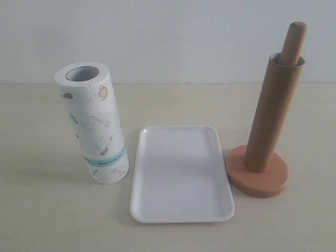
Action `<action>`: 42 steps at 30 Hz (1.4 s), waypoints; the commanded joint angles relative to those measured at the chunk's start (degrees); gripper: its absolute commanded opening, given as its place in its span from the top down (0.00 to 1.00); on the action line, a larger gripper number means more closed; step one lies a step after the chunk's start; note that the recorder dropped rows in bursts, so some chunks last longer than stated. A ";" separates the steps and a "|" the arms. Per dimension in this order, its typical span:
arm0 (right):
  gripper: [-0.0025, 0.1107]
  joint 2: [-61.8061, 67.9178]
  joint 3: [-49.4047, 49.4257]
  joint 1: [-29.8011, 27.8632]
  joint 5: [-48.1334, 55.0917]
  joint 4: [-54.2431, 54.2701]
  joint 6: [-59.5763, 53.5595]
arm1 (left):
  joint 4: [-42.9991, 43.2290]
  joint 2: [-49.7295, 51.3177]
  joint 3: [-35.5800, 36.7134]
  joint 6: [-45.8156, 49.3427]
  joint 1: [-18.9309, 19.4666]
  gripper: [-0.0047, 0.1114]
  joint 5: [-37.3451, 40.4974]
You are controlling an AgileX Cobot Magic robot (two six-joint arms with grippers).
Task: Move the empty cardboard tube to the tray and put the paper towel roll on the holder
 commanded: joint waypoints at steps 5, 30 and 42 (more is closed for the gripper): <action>0.95 -0.24 -0.02 -0.32 -0.76 0.03 -0.04 | -0.39 -0.15 0.17 0.18 0.09 0.92 -0.03; 0.95 -0.24 -0.02 -0.32 -0.70 0.03 -0.04 | -0.39 -0.15 0.17 0.18 0.09 0.92 -0.03; 0.95 -0.24 -0.02 -0.32 -14.58 0.03 0.60 | -0.39 -0.15 0.17 0.18 0.09 0.92 -0.03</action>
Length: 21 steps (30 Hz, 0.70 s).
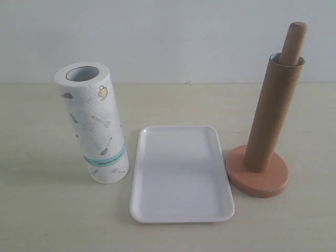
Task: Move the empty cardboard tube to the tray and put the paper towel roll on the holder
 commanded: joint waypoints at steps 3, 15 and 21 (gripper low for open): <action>0.95 -0.24 -0.02 -0.32 -23.18 0.03 0.41 | -0.39 -0.15 0.17 0.18 0.09 0.92 -0.03; 0.95 11.74 -11.95 -0.32 -28.32 0.03 -0.41 | -0.39 -0.15 0.17 0.18 0.09 0.92 -0.03; 0.95 26.24 -16.21 -0.32 -29.31 0.03 -1.48 | -0.39 -0.15 0.17 0.18 0.09 0.92 -0.03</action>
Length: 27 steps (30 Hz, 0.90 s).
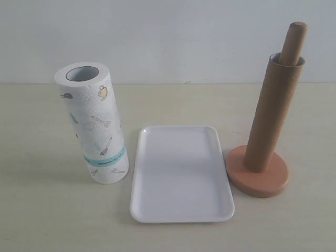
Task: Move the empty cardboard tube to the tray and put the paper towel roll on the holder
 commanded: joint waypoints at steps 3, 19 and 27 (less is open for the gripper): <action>0.95 12.31 -1.88 -0.32 -1.42 0.03 -0.73 | -0.39 -0.15 0.17 0.18 0.09 0.92 -0.03; 0.95 31.39 -1.88 9.86 -8.15 -12.84 8.97 | -0.39 -0.15 0.17 0.18 0.09 0.92 -0.03; 0.90 41.15 -1.88 15.77 -11.47 -12.84 9.41 | -0.39 -0.15 0.17 0.18 0.09 0.92 -0.03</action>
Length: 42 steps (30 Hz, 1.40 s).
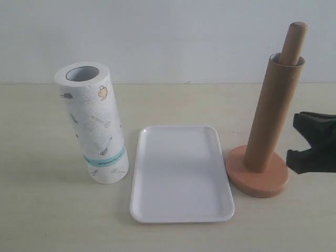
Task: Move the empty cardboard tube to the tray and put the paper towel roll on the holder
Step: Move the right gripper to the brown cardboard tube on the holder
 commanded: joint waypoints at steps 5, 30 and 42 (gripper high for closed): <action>0.43 6.10 -0.29 1.06 -4.38 1.30 1.28 | -0.39 -0.15 0.17 0.18 0.09 0.92 -0.03; 0.05 27.36 -3.99 1.06 -30.21 9.52 -9.47 | -0.39 -0.15 0.17 0.18 0.09 0.92 -0.03; 0.95 28.27 -5.97 1.06 -27.34 11.39 -9.18 | -0.39 -0.15 0.17 0.18 0.09 0.92 -0.03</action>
